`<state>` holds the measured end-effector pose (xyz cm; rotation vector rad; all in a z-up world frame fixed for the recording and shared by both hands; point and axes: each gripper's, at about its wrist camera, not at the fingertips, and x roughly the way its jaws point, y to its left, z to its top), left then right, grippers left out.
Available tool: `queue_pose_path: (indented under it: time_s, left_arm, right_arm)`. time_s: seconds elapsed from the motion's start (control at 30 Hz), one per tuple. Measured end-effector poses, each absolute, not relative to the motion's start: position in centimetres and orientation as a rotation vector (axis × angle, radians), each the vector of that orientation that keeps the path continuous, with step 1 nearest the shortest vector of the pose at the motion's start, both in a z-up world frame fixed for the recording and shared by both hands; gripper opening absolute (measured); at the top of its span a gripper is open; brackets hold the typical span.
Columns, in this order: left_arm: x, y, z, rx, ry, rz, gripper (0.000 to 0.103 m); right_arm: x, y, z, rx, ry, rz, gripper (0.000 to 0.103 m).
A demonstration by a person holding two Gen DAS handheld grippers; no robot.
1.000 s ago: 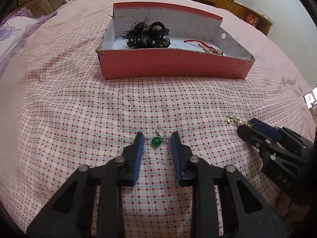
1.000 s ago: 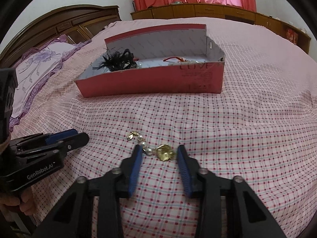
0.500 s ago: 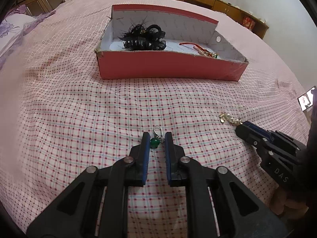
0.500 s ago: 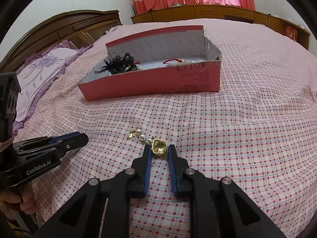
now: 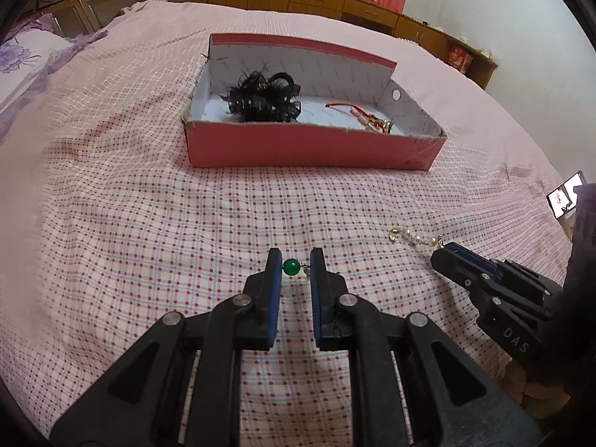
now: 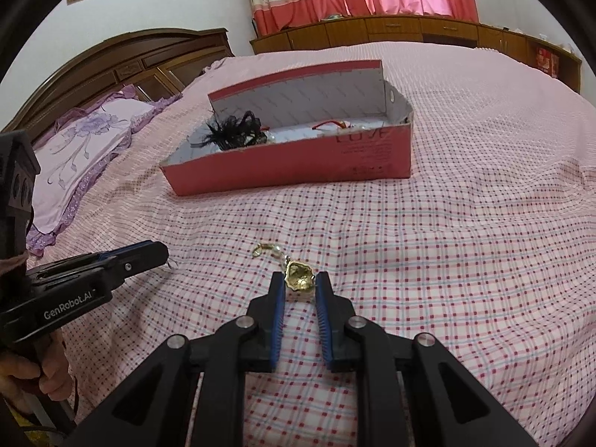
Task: Organize jewelry
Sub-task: 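Carry the gold pendant and green bead earring with both tools into the box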
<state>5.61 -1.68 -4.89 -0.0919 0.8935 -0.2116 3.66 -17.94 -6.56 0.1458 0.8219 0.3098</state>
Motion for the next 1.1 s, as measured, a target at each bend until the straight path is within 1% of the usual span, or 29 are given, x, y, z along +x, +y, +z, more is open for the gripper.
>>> queue_pose_path:
  time_s: [0.6,1.1]
  left_arm:
    - [4.8,-2.2,-1.4,-0.057,0.749,-0.182,0.006]
    - [6.4,-2.6,1.4,-0.060,0.649,-0.187,0.006]
  right_arm:
    - [2.7,-17.2,-2.0,0.161,0.664,0.346,0.018]
    - [3.8,-16.9,0.7,0.150,0.583,0.351,0.018]
